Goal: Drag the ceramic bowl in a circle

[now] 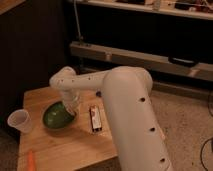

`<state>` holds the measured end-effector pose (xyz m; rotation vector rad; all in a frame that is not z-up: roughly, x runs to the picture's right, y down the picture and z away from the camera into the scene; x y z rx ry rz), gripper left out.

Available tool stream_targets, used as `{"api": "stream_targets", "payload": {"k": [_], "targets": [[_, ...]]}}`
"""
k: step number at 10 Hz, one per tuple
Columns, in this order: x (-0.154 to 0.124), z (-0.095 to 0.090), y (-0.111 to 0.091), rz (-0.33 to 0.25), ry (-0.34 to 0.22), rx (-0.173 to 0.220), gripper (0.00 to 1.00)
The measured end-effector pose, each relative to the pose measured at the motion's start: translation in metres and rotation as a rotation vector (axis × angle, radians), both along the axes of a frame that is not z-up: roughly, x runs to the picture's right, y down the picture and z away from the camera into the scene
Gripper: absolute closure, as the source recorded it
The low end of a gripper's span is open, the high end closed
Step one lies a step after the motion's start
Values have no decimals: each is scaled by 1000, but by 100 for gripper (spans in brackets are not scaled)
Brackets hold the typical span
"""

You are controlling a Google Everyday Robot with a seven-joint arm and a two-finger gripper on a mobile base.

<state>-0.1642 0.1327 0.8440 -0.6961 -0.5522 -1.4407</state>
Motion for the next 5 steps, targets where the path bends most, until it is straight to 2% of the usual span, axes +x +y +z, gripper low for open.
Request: {"api": "stream_targets", "payload": {"k": [2,3,5], "targets": [[31,-3,5,22,54,2,86],[48,-10,7,32,70,14,86],[72,-42,10,36,79,32,86]]}}
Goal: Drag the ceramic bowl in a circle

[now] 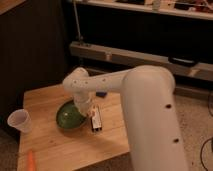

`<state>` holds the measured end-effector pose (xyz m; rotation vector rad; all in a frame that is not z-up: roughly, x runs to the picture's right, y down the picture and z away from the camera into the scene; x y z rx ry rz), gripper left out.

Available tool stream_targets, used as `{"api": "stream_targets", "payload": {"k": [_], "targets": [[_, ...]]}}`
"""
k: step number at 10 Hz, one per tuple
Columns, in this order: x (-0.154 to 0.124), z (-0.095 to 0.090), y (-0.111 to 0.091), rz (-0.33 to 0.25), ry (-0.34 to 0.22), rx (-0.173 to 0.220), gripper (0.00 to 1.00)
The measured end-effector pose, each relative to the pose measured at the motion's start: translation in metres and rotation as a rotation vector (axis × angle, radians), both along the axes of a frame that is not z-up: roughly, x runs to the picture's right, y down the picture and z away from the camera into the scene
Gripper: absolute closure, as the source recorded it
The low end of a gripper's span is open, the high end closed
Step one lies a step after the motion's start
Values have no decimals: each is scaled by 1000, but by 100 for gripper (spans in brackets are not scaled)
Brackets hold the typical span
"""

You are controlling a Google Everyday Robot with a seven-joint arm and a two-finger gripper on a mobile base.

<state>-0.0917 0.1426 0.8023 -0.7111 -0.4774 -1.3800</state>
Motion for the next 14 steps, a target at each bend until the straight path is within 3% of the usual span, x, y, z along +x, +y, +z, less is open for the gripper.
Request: {"api": "stream_targets", "payload": {"k": [3,5,8,10,14], "targets": [[2,-43,33,-34,-16,-17,86],[4,-64,67,-49,-30,-69,86],[-14,-83,110,-68,-101,-134,86],[-37,-89,114,-96,-168,-146,86],[-117,-86,110,-156,-308,-145,86]]}}
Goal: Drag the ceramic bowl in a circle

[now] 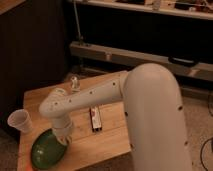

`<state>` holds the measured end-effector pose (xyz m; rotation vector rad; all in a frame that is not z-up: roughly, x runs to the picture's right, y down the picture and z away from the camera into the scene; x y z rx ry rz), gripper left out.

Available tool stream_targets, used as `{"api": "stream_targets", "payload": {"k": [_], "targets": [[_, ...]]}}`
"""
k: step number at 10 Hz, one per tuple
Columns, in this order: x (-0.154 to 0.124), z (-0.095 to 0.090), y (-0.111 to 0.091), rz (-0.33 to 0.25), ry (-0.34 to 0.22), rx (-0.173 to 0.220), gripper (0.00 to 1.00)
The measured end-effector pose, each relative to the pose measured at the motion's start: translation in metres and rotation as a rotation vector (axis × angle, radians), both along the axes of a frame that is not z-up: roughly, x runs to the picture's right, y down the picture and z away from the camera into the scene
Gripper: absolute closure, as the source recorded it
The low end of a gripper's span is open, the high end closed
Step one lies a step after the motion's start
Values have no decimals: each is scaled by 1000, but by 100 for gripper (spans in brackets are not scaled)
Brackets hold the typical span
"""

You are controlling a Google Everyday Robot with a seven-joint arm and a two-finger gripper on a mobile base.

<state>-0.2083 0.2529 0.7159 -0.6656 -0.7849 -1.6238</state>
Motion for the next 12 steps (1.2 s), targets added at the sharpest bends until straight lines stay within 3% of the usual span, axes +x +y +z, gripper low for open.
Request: {"api": "stream_targets", "payload": {"k": [2,4,9,12], "targets": [[-24,12,-8,-13,-30,9,86],[-26,36,-21,-4,-5,21,86],[18,123,-89,105,142,64,86],[59,132,-111,162,222,98,86]]}}
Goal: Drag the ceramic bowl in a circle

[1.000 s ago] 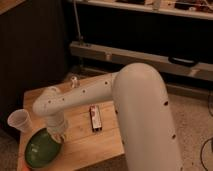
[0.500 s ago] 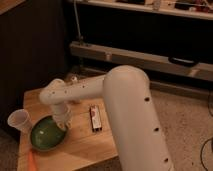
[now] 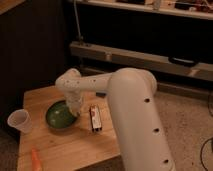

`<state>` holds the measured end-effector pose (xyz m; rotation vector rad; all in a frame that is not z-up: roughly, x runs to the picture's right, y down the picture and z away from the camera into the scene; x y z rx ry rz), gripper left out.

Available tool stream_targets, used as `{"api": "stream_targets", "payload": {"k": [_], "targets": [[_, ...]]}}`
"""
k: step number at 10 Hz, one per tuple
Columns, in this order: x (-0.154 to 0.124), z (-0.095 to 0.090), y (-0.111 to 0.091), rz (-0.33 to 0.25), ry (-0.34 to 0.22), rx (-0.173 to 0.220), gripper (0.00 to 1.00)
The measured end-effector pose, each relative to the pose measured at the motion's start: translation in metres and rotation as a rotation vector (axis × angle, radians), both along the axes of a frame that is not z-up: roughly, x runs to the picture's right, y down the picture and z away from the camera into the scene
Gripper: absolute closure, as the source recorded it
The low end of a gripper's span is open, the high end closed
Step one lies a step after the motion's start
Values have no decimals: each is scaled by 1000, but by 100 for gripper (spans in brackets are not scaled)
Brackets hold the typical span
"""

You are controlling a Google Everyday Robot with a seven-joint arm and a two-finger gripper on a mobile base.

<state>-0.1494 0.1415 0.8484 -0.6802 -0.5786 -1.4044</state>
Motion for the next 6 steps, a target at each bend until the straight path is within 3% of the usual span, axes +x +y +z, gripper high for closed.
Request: {"api": "stream_targets", "payload": {"k": [3,6], "targets": [[43,-32,11,31,27,1,86],[57,-85,45,27,26,-14,86]]}}
